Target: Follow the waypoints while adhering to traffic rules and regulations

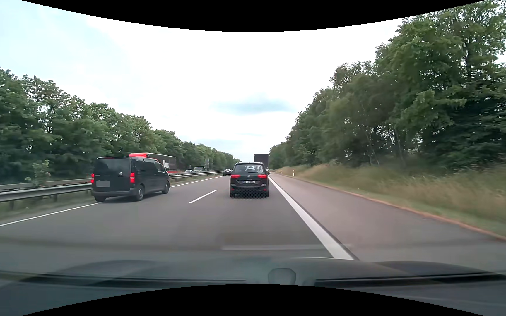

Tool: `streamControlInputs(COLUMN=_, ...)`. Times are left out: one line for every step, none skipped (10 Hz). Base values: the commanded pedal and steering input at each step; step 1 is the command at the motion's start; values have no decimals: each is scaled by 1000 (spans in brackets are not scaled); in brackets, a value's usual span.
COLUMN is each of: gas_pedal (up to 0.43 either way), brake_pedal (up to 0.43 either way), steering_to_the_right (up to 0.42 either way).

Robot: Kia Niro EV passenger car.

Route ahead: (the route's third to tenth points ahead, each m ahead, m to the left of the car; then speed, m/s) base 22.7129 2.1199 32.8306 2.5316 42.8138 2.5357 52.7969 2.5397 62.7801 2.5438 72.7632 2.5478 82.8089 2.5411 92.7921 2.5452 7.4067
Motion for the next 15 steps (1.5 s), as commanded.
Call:
streamControlInputs(gas_pedal=118, brake_pedal=0, steering_to_the_right=-1)
streamControlInputs(gas_pedal=118, brake_pedal=0, steering_to_the_right=-1)
streamControlInputs(gas_pedal=118, brake_pedal=0, steering_to_the_right=-2)
streamControlInputs(gas_pedal=118, brake_pedal=0, steering_to_the_right=-3)
streamControlInputs(gas_pedal=118, brake_pedal=0, steering_to_the_right=-3)
streamControlInputs(gas_pedal=130, brake_pedal=0, steering_to_the_right=-4)
streamControlInputs(gas_pedal=130, brake_pedal=0, steering_to_the_right=-4)
streamControlInputs(gas_pedal=130, brake_pedal=0, steering_to_the_right=-4)
streamControlInputs(gas_pedal=130, brake_pedal=0, steering_to_the_right=-4)
streamControlInputs(gas_pedal=130, brake_pedal=0, steering_to_the_right=-4)
streamControlInputs(gas_pedal=130, brake_pedal=0, steering_to_the_right=-4)
streamControlInputs(gas_pedal=130, brake_pedal=0, steering_to_the_right=-4)
streamControlInputs(gas_pedal=130, brake_pedal=0, steering_to_the_right=-4)
streamControlInputs(gas_pedal=130, brake_pedal=0, steering_to_the_right=-4)
streamControlInputs(gas_pedal=130, brake_pedal=0, steering_to_the_right=-4)
